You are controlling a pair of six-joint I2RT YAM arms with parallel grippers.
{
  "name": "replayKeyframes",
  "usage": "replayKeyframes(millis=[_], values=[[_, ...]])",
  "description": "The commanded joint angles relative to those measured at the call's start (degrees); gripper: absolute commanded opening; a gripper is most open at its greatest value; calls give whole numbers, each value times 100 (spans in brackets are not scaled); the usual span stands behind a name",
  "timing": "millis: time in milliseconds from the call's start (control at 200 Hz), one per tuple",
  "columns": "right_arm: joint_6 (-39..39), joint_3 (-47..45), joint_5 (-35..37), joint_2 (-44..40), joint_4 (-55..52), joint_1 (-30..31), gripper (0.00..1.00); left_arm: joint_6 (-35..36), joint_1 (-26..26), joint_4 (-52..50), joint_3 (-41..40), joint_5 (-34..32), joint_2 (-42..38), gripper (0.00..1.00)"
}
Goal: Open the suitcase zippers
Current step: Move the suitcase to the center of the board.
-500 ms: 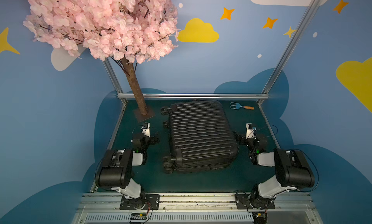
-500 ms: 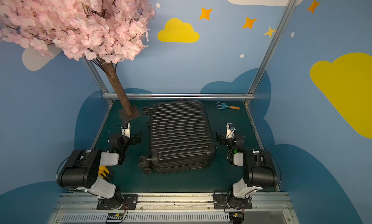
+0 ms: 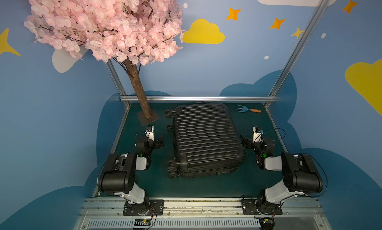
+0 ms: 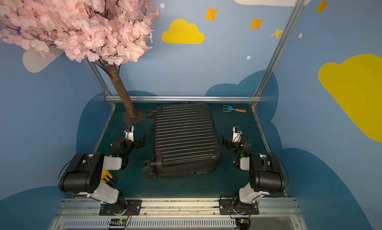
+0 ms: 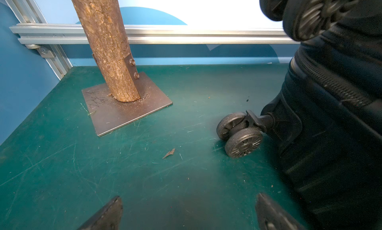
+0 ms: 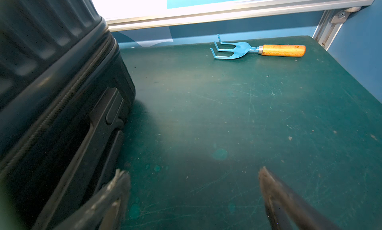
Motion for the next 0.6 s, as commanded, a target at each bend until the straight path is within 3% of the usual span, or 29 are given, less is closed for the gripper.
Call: replayKeyframes(millis=[0, 135, 205, 335, 491, 596], values=[[40, 43, -69, -10, 49, -13, 98, -20, 32, 18, -22, 50, 10, 100], [51, -30, -112, -28, 185, -14, 98, 39, -53, 415, -319, -88, -259, 100], [-3, -91, -282, -239, 264, 28, 98, 74, -174, -207, -257, -456, -809, 100], [65, 503, 873, -2103, -2359, 473, 98, 89, -382, -1668, 174, -393, -2103, 100], [4, 932, 1601, -3642, -3799, 992, 98, -156, -881, -2839, 393, -728, -3597, 100], [409, 1291, 1773, -4504, -4777, 1284, 98, -409, -1446, -4097, 873, -1036, -4237, 100]])
